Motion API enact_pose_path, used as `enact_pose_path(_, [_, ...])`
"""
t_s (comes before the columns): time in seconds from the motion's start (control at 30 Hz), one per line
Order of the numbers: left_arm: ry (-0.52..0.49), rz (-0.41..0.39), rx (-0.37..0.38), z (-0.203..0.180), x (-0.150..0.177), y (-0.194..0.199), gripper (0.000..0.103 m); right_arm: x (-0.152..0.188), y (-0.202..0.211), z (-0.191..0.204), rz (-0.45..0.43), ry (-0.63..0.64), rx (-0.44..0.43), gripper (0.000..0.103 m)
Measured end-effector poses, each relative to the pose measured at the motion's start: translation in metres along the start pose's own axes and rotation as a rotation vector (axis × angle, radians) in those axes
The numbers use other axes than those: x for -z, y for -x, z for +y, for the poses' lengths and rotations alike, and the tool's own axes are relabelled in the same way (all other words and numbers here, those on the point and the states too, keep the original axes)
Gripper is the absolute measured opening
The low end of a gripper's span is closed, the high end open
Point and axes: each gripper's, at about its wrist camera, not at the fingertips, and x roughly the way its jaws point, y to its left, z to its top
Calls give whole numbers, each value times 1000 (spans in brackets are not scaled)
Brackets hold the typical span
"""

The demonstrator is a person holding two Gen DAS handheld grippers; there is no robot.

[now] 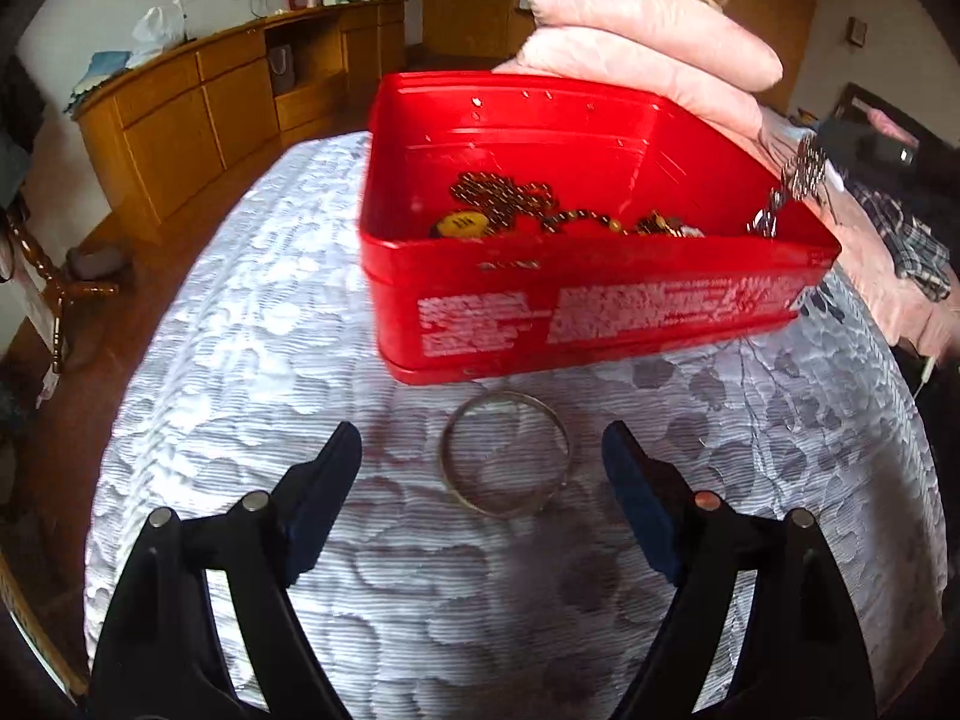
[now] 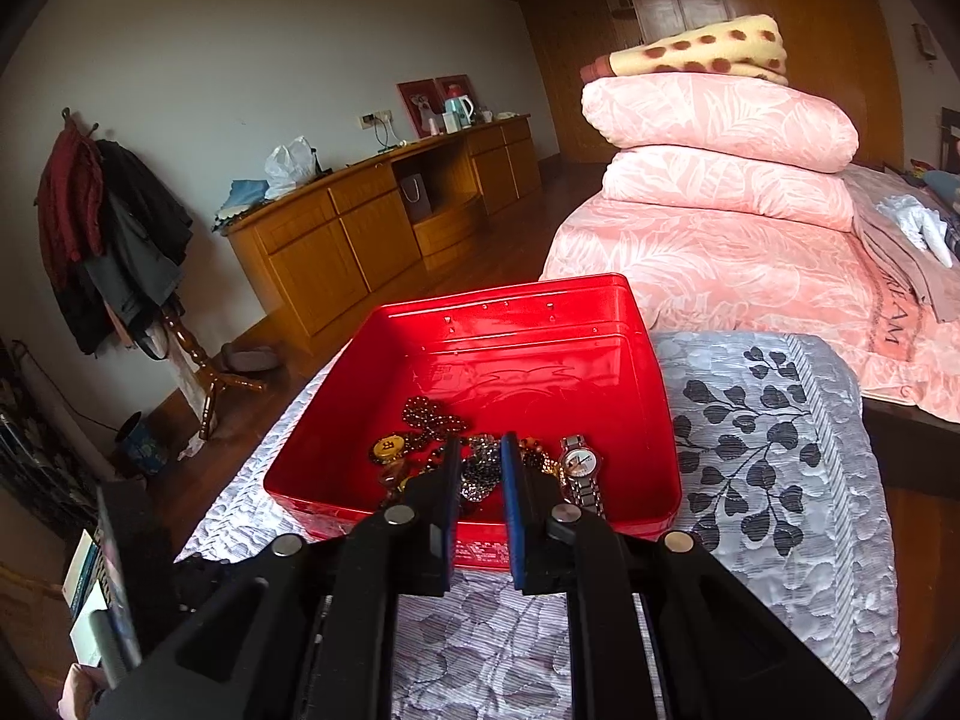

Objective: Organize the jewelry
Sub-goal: 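Carry the chain cluster and bangle over the red tin and release both inside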

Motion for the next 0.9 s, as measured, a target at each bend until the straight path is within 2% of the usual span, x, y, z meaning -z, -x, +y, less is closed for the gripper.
enact_pose_path(0.13, [-16,20,-31,-2,0,-12,79,1,1,-1,-2,-4,-8,13])
enact_pose_path(0.17, [-19,14,-36,-2,0,-10,66,1,1,-2,-2,-4,-9,13])
enact_pose_path(0.27, [-12,-6,-27,-2,-2,-6,47,1,1,-2,-2,-7,-10,13])
enact_pose_path(0.4, [22,-19,12,6,0,3,47,1,0,-4,2,-15,-11,13])
enact_pose_path(0.5, [48,-85,47,13,6,33,47,0,2,-4,-12,-16,-17,13])
enact_pose_path(0.63, [50,-174,75,15,-3,70,47,-7,3,-5,-31,-26,-34,13])
enact_pose_path(0.7, [41,-235,82,15,-19,85,47,-15,3,-5,-44,-32,-43,13])
enact_pose_path(0.87, [19,-299,65,3,-62,80,47,-28,-13,-4,-30,-10,16,14])
enact_pose_path(0.9, [14,-303,60,-1,-67,78,48,-28,-16,-4,-22,-5,31,24])
